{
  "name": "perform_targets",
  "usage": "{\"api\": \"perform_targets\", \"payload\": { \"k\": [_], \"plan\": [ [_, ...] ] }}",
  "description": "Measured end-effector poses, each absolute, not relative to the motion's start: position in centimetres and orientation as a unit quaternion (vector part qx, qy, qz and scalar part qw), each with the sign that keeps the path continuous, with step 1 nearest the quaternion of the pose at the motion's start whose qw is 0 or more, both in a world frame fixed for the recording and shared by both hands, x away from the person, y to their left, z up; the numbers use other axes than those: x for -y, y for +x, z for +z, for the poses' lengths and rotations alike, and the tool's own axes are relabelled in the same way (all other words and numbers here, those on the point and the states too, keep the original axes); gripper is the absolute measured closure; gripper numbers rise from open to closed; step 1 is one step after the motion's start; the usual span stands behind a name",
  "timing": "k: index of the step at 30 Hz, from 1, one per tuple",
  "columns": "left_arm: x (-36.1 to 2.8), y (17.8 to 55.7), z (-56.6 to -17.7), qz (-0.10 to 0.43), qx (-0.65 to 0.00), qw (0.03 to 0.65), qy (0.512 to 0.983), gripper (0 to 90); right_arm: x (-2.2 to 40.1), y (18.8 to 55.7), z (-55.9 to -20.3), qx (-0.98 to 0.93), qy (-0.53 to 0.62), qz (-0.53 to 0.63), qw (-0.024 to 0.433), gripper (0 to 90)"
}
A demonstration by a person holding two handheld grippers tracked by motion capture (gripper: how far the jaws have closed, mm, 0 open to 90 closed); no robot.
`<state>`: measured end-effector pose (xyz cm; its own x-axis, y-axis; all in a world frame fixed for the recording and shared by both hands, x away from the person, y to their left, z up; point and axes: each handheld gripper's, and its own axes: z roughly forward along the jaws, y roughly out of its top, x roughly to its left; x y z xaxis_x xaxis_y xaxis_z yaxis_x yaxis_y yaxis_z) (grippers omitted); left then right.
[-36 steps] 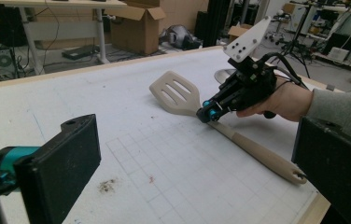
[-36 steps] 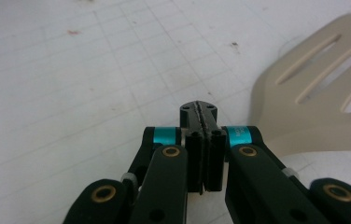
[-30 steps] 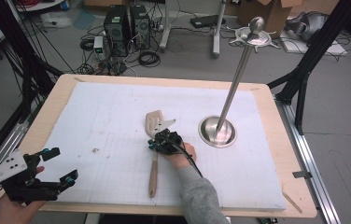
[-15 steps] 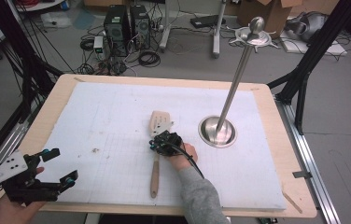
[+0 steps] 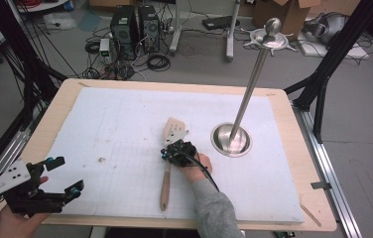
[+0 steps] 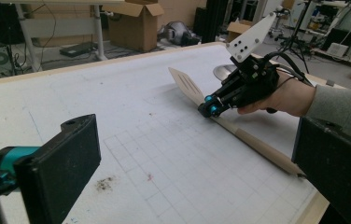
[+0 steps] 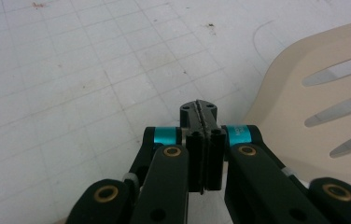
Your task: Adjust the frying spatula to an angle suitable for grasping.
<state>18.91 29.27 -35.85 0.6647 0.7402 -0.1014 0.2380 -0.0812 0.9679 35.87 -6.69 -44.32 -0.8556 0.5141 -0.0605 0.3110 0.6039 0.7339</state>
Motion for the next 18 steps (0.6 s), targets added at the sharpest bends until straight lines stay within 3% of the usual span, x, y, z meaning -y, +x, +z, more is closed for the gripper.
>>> {"api": "perform_targets", "payload": {
  "k": [18],
  "plan": [
    [-29.0, 19.4, -35.8, 0.211, -0.342, 0.586, 0.704, 1.8, 8.3, 35.3, -44.3, -0.881, 0.244, 0.381, 0.135, 90.0]
  ]
}}
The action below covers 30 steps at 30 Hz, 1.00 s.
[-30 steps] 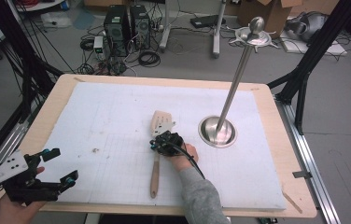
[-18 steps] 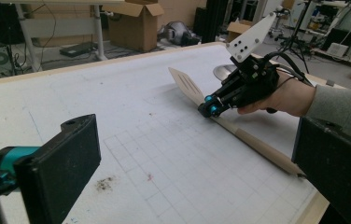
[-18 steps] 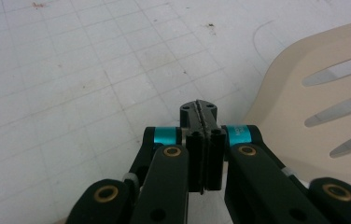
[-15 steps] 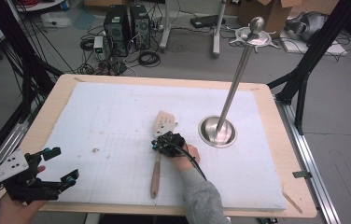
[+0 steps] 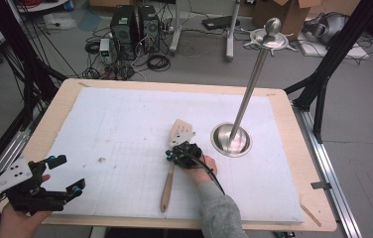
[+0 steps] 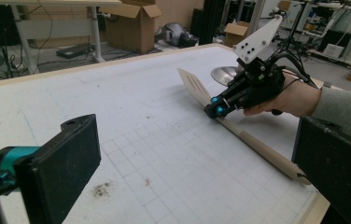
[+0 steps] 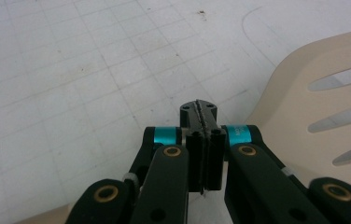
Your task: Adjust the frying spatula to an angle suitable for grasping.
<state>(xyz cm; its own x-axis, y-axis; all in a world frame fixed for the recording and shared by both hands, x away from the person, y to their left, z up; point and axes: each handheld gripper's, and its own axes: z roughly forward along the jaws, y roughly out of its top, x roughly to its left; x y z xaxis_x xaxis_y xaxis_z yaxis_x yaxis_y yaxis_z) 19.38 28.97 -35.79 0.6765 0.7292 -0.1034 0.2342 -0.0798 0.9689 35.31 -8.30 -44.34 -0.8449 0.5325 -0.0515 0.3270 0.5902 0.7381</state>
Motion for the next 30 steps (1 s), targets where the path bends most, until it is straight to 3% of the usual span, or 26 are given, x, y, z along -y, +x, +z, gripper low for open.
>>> {"api": "perform_targets", "payload": {
  "k": [30],
  "plan": [
    [-27.1, 21.4, -35.6, 0.194, -0.319, 0.593, 0.714, 1.7, 11.9, 32.8, -44.5, -0.865, 0.276, 0.395, 0.139, 90.0]
  ]
}}
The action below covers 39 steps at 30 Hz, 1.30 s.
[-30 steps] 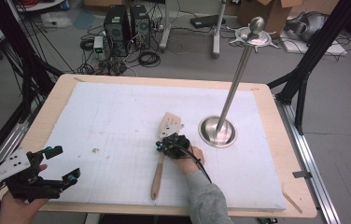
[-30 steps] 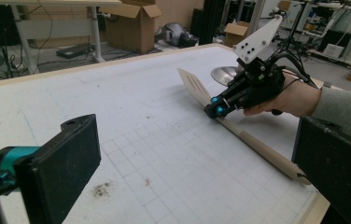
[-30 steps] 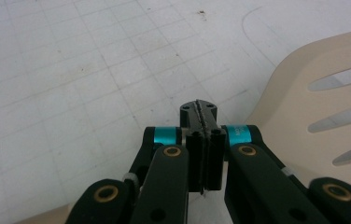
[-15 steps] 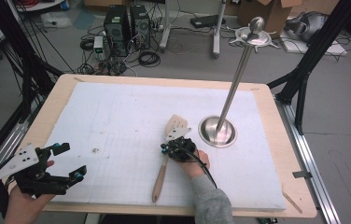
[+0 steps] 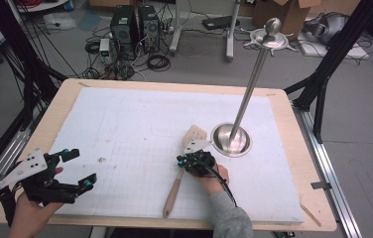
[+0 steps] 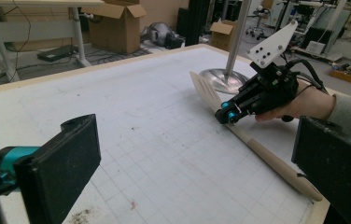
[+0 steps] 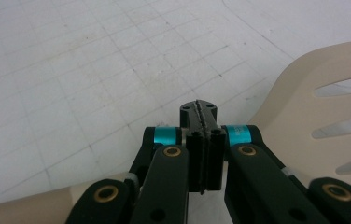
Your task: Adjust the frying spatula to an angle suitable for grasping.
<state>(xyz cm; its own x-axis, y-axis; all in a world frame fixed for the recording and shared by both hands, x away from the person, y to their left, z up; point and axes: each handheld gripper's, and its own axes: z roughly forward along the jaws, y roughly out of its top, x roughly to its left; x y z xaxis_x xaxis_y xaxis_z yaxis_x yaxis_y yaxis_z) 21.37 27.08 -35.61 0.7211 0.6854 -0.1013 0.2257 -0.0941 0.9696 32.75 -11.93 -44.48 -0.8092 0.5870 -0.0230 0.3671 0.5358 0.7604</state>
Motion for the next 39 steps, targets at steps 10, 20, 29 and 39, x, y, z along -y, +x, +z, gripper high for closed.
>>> {"api": "perform_targets", "payload": {
  "k": [10, 20, 29, 39],
  "plan": [
    [-26.5, 22.0, -35.6, 0.189, -0.313, 0.593, 0.717, 1.8, 12.7, 32.2, -44.7, -0.858, 0.287, 0.405, 0.137, 90.0],
    [-26.2, 22.4, -35.6, 0.187, -0.311, 0.593, 0.719, 1.7, 13.2, 30.5, -43.2, -0.851, 0.258, 0.439, 0.131, 90.0],
    [-26.0, 22.6, -35.4, 0.187, -0.307, 0.595, 0.719, 1.7, 13.9, 27.0, -43.7, -0.860, 0.231, 0.441, 0.110, 90.0],
    [-25.8, 22.9, -35.7, 0.181, -0.308, 0.594, 0.721, 1.7, 14.6, 25.4, -44.6, -0.863, 0.227, 0.444, 0.079, 90.0]
  ]
}}
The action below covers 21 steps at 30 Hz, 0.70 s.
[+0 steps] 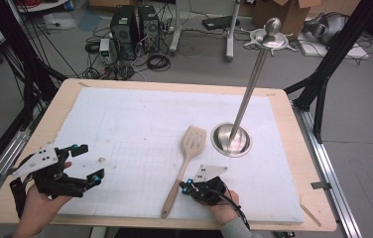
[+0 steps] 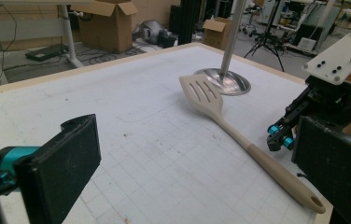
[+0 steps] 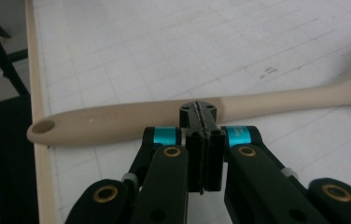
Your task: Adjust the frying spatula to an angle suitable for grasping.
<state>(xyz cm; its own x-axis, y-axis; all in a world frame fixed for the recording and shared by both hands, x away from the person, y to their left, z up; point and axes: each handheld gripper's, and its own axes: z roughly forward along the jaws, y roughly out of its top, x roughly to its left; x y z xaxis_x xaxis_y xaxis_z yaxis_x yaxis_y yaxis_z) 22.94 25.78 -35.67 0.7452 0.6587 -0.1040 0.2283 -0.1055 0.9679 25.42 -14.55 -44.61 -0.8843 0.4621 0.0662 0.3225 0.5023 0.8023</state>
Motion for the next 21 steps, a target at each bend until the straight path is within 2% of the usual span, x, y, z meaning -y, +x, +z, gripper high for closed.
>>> {"api": "perform_targets", "payload": {
  "k": [21],
  "plan": [
    [-26.2, 22.5, -35.7, 0.188, -0.313, 0.589, 0.720, 1.7, 13.1, 25.6, -45.0, -0.869, 0.215, 0.441, 0.066, 90.0]
  ]
}}
